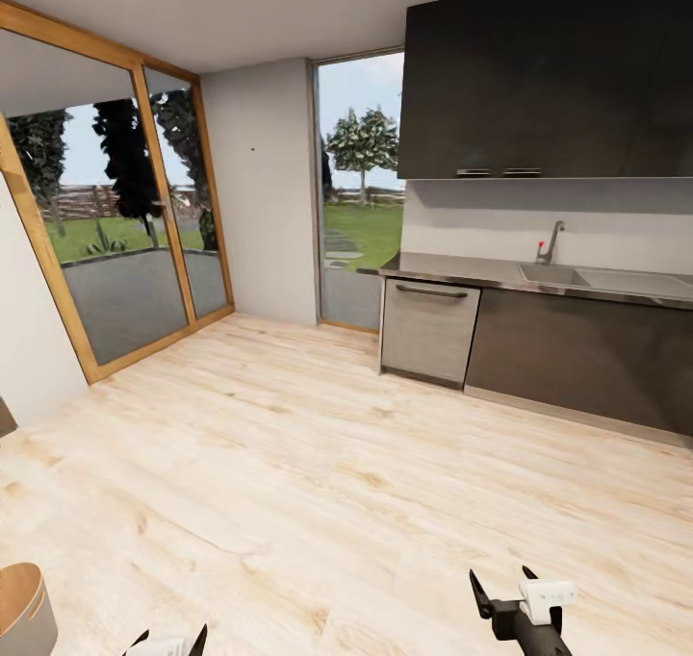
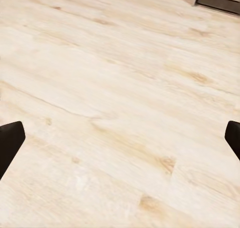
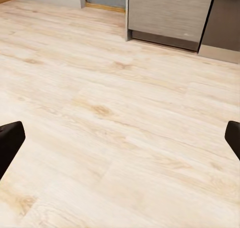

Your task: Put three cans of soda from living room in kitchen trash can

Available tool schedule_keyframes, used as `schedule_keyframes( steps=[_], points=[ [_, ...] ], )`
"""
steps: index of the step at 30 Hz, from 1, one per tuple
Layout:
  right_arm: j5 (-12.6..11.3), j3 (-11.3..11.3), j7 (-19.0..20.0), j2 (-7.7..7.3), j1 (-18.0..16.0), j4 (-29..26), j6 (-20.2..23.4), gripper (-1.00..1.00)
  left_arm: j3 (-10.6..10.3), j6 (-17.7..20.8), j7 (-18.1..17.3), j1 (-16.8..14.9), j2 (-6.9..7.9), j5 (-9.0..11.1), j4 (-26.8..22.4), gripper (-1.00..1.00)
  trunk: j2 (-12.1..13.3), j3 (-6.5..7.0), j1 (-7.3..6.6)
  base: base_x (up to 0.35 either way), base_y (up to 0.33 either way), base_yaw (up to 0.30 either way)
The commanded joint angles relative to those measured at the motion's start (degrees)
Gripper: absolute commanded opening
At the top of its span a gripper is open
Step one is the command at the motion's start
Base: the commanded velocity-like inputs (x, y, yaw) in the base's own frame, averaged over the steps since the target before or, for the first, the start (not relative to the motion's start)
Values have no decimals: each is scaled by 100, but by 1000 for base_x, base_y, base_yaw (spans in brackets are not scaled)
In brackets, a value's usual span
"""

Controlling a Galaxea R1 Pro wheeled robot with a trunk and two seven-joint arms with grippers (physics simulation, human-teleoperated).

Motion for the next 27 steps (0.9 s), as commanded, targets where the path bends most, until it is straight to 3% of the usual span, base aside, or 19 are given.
schedule_keyframes(
  steps=[1, 27],
  points=[
    [0, 1, -4, 2, 0, -1, 2, 100, 0, 0, 0, 0, 0, 0, 0, 100, 0, 0, 0, 0, 0, 54],
    [8, 13, -17, 10, 0, 14, -1, 100, -2, 0, 40, 0, -28, 0, 2, 100, 0, 55, 0, 0, 0, 223]
  ],
)
